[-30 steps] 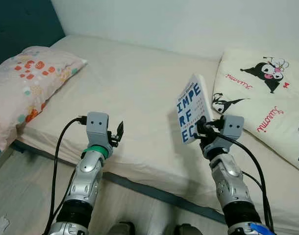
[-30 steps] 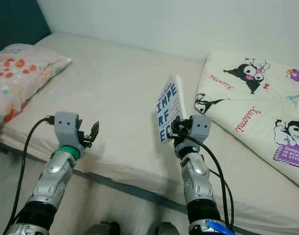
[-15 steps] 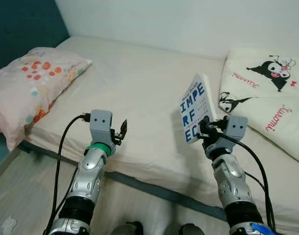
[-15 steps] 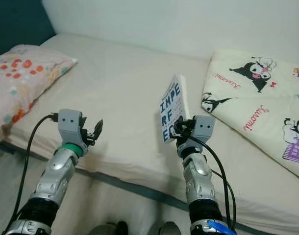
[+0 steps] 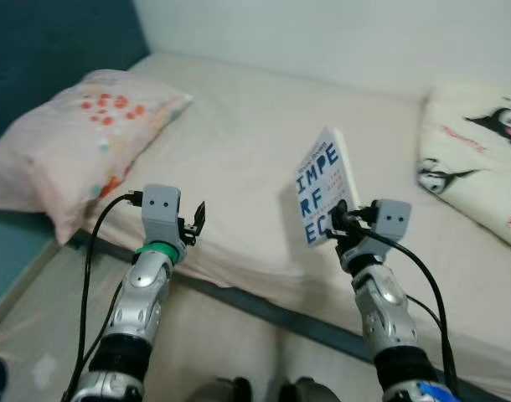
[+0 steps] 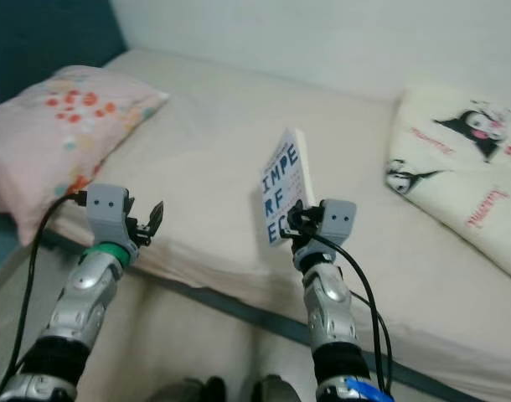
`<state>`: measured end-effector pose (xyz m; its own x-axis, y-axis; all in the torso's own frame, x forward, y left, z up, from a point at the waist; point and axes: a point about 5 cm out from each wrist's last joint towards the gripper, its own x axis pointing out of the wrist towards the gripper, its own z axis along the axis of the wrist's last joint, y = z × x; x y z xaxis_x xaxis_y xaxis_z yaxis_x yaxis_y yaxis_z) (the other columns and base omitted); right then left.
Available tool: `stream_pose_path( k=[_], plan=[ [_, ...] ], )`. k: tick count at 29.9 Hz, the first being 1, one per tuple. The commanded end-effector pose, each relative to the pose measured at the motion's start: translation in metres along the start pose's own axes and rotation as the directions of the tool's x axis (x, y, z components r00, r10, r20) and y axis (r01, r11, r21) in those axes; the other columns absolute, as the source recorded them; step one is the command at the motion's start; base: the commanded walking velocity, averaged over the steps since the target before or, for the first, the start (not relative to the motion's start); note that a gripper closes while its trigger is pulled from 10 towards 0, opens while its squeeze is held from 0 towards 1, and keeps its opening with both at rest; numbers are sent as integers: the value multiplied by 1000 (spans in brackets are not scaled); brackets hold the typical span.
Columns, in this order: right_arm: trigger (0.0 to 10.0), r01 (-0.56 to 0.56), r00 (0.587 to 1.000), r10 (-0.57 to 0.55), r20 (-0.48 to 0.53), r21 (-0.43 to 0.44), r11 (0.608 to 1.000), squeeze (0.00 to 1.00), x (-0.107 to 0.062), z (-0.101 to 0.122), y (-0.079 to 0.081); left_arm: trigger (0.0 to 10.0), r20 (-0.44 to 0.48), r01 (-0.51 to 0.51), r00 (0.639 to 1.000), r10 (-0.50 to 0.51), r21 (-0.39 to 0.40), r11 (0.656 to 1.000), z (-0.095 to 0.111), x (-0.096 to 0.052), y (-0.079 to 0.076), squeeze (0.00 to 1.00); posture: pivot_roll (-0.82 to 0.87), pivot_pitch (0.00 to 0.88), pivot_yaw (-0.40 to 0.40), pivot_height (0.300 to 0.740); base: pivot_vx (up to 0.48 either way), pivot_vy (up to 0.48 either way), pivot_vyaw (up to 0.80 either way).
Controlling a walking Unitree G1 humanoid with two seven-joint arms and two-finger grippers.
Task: Clean up the room
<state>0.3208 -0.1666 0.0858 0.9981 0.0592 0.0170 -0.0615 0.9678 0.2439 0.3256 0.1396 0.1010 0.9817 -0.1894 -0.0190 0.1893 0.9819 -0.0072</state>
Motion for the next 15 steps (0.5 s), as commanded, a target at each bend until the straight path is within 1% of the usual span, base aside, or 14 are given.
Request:
stream_pose_path(
  k=[1, 15],
  plan=[
    [10000, 3, 1000, -3, 31, 9, 1000, 0, -1, 3, 0, 10000, -24, -8, 1000, 9, 13, 1000, -6, -3, 5, 0, 87, 52, 88, 737, 0, 341, 0],
    [10000, 14, 999, -15, 29, 11, 1000, 0, -1, 1, -1, 10000, -24, 8, 1000, -7, 25, 1000, -4, -2, 5, 0, 90, 54, 99, 737, 0, 343, 0]
  ],
)
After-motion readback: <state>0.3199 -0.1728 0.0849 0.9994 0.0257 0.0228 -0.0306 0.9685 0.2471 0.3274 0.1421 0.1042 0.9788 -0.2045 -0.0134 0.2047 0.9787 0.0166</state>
